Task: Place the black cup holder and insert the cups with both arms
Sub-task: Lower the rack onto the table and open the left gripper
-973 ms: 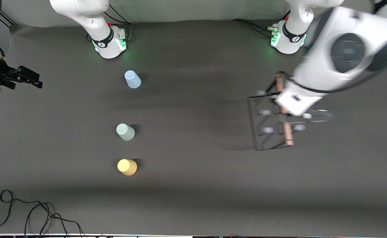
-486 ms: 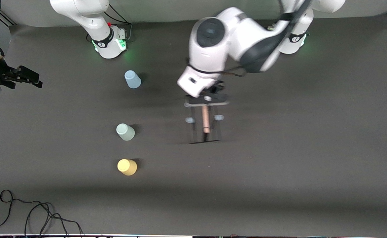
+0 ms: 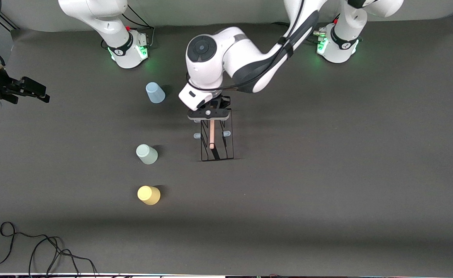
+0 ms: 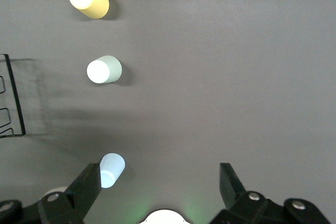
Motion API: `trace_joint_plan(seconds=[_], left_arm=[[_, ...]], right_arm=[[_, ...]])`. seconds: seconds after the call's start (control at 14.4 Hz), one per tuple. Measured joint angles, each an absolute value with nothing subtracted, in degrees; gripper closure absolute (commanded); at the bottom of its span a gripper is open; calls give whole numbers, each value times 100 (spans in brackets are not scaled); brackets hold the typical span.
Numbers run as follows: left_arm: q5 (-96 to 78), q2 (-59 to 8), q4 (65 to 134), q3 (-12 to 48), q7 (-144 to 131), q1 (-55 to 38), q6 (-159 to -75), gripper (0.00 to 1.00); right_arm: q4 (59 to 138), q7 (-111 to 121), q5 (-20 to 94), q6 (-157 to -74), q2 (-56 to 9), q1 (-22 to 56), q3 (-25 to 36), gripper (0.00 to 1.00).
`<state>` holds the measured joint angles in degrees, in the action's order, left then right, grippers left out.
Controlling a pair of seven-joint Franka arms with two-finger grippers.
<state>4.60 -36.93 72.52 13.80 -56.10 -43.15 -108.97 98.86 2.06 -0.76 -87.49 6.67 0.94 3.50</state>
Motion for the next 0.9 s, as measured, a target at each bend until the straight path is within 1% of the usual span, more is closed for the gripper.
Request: trace_joint_plan(seconds=[0.42,0.49,0.56,0.63,0.69,0.9], left_arm=[[500,-4047,7210,1362,-5854,-4381,-11206,100],[504,-4071,7208,1360,-5882,-4381,-11207,70],[513,-4082,7208,1356,-5882,-4381,-11207,27],[530,-4082,7203,1352,-5857,-4380,-11209,5],[544,-4082,7180,1351,-5814,-4380,-11210,0],[567,-4051,7060,1334,-5722,-4357,-11199,0]], right_arm=[[9886,206,-76,-8672,667,94,350,0],[9886,206,-76,-8645,667,94,350,0],[9886,206,-76,-8634,667,94,350,0],[9886,194,-76,-8617,667,94,350,0],[9886,124,-55,-8596,667,94,350,0],[9897,-387,262,-8548,659,144,324,0]])
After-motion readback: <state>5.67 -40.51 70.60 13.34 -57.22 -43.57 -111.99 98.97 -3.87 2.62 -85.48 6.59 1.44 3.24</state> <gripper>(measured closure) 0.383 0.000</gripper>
